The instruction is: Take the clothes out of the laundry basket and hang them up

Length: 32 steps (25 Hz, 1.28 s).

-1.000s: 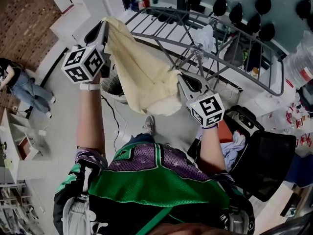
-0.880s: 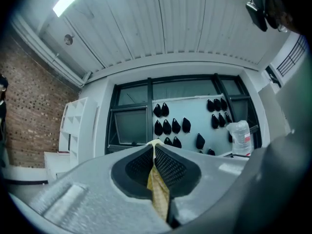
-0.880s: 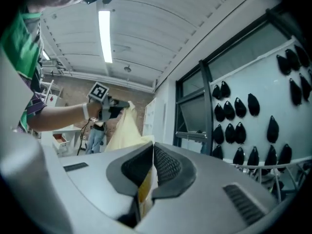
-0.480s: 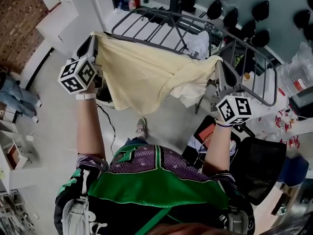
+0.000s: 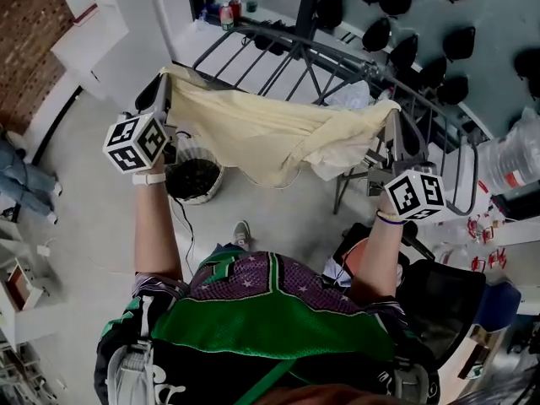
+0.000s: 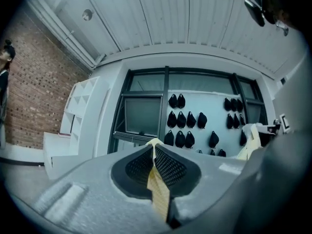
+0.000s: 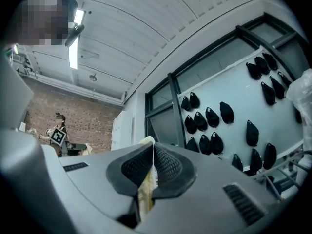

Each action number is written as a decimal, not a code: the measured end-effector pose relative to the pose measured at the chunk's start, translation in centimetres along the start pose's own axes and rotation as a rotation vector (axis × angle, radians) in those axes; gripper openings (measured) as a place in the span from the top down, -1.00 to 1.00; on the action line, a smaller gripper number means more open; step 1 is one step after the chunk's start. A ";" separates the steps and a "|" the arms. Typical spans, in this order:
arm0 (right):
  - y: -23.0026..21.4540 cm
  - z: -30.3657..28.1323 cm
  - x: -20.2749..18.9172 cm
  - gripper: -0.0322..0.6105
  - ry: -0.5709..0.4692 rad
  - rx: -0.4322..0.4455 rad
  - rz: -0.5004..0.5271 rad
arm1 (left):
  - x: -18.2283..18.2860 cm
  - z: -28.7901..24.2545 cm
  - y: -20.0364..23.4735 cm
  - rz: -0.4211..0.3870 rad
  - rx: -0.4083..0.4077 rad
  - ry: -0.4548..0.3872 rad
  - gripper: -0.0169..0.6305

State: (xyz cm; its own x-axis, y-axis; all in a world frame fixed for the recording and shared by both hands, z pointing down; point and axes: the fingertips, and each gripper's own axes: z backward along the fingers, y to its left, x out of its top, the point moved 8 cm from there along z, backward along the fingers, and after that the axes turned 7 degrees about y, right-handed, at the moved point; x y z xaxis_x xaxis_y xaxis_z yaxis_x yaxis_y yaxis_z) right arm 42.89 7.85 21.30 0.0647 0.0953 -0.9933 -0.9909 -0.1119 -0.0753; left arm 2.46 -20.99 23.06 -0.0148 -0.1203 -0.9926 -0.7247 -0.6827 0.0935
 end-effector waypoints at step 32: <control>-4.8 -19.8 2.7 0.89 -0.056 -0.111 0.030 | 1.5 -19.9 10.8 -0.045 -0.018 -0.002 0.88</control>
State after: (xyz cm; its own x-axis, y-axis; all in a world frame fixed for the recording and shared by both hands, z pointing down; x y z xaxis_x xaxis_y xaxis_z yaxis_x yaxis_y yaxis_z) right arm 50.18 -10.98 17.28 0.0252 0.1453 -0.9891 -0.9728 -0.2244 -0.0578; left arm 8.36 -42.87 24.16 0.0158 -0.0881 -0.9960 -0.7124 -0.7000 0.0506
